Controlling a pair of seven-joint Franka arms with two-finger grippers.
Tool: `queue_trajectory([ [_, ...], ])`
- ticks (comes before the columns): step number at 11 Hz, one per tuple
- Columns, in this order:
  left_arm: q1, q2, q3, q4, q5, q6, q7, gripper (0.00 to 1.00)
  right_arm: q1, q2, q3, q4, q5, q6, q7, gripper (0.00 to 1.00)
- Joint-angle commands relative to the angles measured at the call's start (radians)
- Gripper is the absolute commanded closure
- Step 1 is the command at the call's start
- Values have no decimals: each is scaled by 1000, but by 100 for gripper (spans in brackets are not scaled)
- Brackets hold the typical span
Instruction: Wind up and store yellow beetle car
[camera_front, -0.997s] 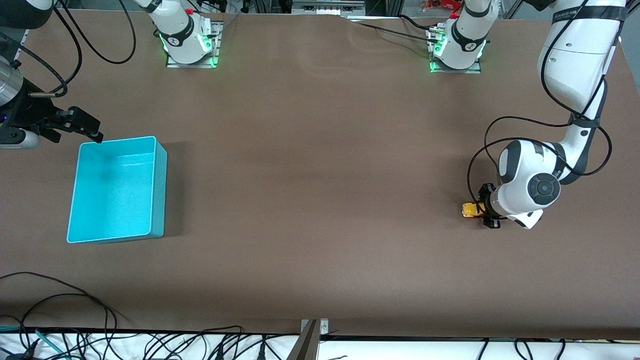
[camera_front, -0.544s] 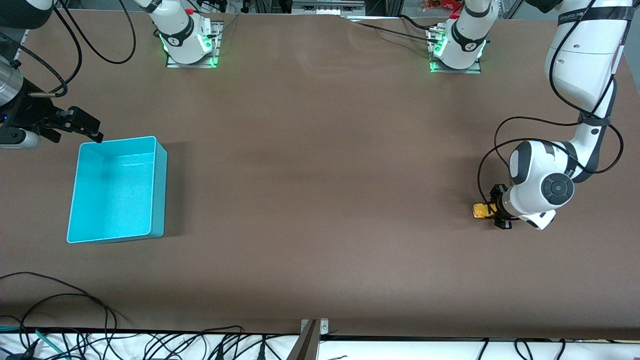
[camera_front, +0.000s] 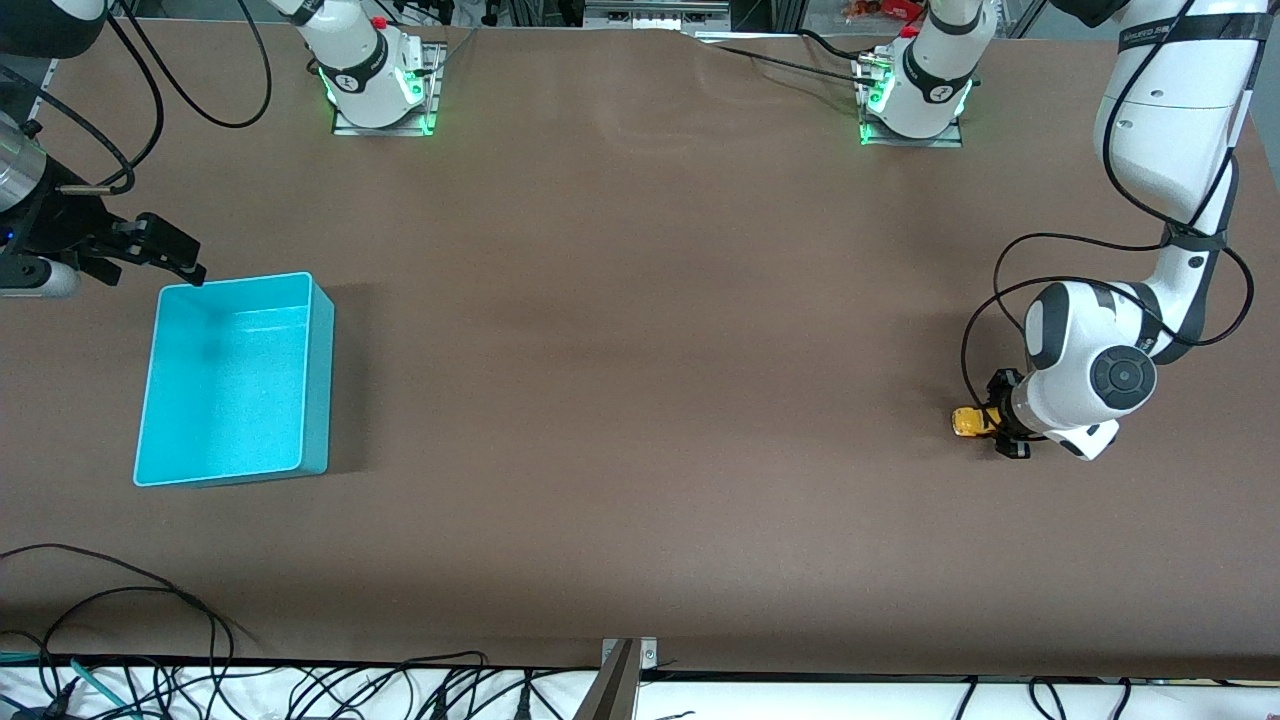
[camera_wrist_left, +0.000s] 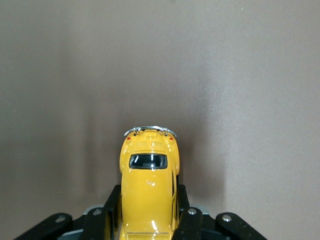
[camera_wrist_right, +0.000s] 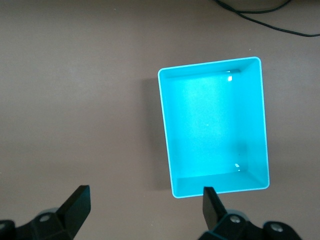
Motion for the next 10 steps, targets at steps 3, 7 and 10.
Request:
queue_trajectory([
  [3, 9, 134, 23, 50, 38, 86, 27, 100, 1, 2, 1, 18, -14, -21, -4, 0],
  [7, 9, 123, 24, 50, 40, 85, 25, 23, 0, 0, 1, 18, -15, -21, -6, 0],
  [10, 9, 97, 26, 68, 38, 78, 20, 0, 0, 0, 1, 18, -15, -21, -4, 0],
])
